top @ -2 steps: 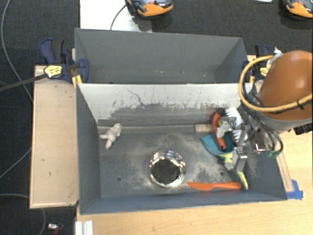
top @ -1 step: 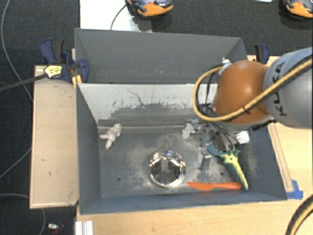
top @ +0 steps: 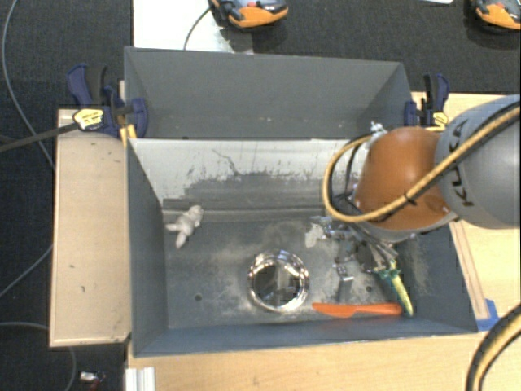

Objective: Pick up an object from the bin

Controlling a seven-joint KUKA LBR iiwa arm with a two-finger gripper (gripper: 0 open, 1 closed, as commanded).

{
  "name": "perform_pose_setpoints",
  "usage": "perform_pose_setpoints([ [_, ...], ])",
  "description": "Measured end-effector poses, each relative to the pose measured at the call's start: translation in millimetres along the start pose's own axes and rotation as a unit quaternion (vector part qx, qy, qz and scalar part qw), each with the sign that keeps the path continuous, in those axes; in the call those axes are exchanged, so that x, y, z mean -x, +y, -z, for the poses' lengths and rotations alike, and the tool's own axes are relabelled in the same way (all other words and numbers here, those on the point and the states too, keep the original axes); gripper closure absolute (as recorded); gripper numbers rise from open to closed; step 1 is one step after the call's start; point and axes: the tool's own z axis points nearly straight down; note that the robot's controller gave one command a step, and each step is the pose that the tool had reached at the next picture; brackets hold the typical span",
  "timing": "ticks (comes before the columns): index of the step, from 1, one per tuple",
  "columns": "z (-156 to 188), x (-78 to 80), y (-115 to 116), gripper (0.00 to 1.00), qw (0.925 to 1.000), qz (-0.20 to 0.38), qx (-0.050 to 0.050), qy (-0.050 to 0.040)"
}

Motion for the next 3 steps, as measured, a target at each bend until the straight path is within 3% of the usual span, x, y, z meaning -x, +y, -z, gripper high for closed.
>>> perform_pose_setpoints([
  [1, 10.0, 25.3, 55.2, 0.0, 0.9908, 0.135, 0.001, -0.0015],
  [2, -34.2, 38.7, 77.8, 0.0, 0.9932, 0.116, 0.001, -0.003],
  [3, -59.7, 41.4, 75.4, 1.0, 0.9586, 0.285, 0.001, -0.0094],
])
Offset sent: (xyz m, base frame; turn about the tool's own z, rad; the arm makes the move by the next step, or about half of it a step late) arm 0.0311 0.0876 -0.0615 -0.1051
